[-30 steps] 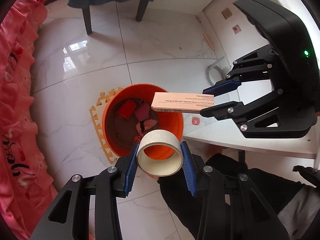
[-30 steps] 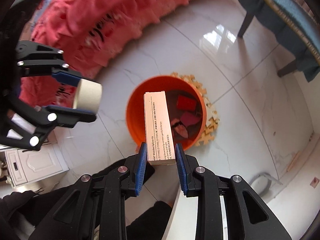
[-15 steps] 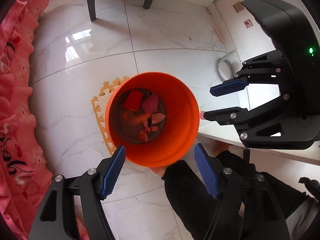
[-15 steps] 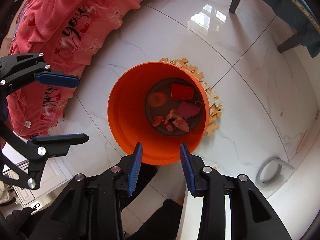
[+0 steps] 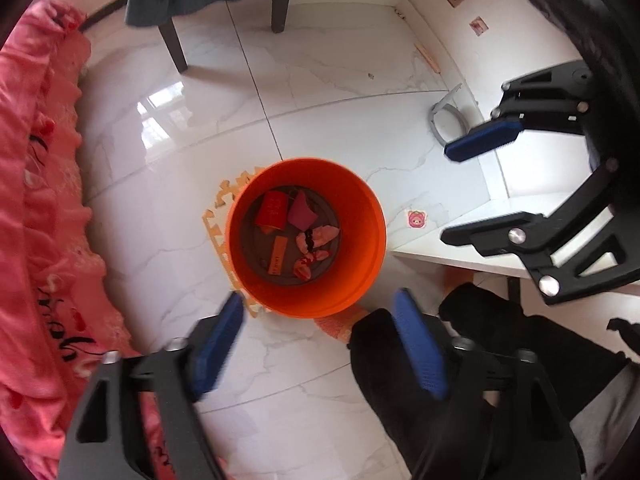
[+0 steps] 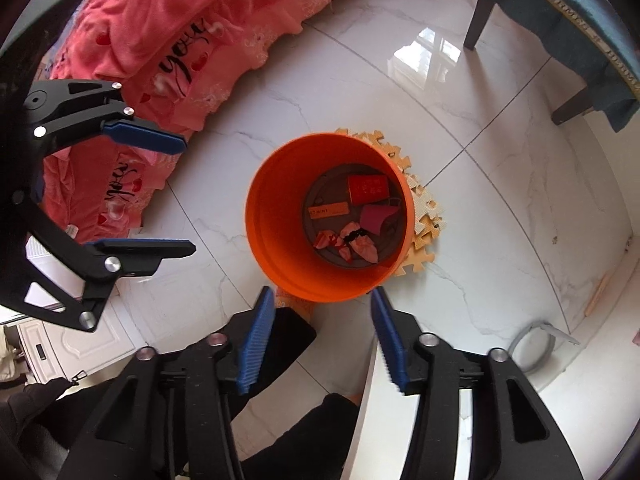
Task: Collect trash
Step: 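Move both open tools back over the desk mat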
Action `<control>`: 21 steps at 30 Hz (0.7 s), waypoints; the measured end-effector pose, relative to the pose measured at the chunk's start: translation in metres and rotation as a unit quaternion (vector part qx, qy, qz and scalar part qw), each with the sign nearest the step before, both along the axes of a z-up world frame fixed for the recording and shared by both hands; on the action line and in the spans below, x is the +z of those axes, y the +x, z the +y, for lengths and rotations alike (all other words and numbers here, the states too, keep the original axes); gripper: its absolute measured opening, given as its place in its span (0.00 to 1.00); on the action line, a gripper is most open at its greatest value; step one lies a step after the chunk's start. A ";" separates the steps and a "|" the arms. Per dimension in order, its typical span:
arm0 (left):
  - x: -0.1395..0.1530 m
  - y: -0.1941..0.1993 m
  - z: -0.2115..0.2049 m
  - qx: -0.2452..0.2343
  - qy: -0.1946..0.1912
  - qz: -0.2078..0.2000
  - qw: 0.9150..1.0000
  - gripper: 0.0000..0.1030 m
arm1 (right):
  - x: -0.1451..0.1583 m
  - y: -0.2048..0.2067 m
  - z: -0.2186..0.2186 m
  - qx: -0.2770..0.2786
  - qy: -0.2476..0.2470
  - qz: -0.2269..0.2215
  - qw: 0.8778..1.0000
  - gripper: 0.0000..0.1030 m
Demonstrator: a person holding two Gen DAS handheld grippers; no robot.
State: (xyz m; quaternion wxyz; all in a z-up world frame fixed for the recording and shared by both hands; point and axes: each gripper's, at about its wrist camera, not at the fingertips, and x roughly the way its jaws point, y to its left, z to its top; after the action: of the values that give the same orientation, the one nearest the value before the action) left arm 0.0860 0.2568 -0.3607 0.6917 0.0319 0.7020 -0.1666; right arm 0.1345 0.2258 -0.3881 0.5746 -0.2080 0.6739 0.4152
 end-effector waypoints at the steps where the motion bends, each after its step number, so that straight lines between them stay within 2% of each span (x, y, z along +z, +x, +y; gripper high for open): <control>1: 0.008 -0.002 -0.003 -0.002 0.002 -0.006 1.000 0.82 | 0.005 -0.001 -0.004 -0.001 0.006 -0.002 1.000 0.63; 4: 0.034 -0.006 -0.008 -0.003 0.007 -0.017 1.000 0.83 | 0.034 -0.004 -0.018 -0.008 0.029 -0.016 0.999 0.69; 6: 0.053 -0.009 -0.012 0.000 0.022 -0.030 0.999 0.87 | 0.052 -0.006 -0.026 -0.014 0.040 -0.024 0.999 0.72; 9: 0.086 -0.016 -0.023 -0.001 0.031 -0.050 0.998 0.88 | 0.089 -0.011 -0.046 -0.028 0.074 -0.032 0.996 0.74; 10: 0.095 -0.017 -0.026 -0.002 0.034 -0.056 0.998 0.88 | 0.112 -0.015 -0.062 -0.037 0.095 -0.036 0.994 0.76; 12: 0.115 -0.020 -0.038 -0.007 0.041 -0.066 0.997 0.90 | 0.124 -0.017 -0.070 -0.040 0.104 -0.040 0.993 0.76; 13: 0.122 -0.021 -0.045 -0.011 0.044 -0.070 0.996 0.92 | 0.143 -0.022 -0.087 -0.046 0.115 -0.050 0.991 0.76; 15: 0.141 -0.024 -0.062 -0.025 0.051 -0.083 0.995 0.92 | 0.158 -0.024 -0.095 -0.052 0.123 -0.055 0.990 0.76; 18: 0.165 -0.025 -0.092 -0.046 0.056 -0.098 0.993 0.92 | 0.187 -0.030 -0.126 -0.074 0.142 -0.068 0.985 0.76; 19: 0.171 -0.025 -0.100 -0.054 0.057 -0.103 0.992 0.92 | 0.201 -0.033 -0.149 -0.090 0.153 -0.076 0.981 0.76; 21: 0.186 -0.025 -0.122 -0.076 0.056 -0.115 0.989 0.92 | 0.214 -0.037 -0.162 -0.099 0.157 -0.083 0.979 0.76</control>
State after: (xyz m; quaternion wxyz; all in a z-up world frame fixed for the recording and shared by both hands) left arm 0.0612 0.1350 -0.1743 0.7501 0.1426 0.6218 -0.1741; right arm 0.0973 0.0637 -0.1743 0.6922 -0.0813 0.5678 0.4380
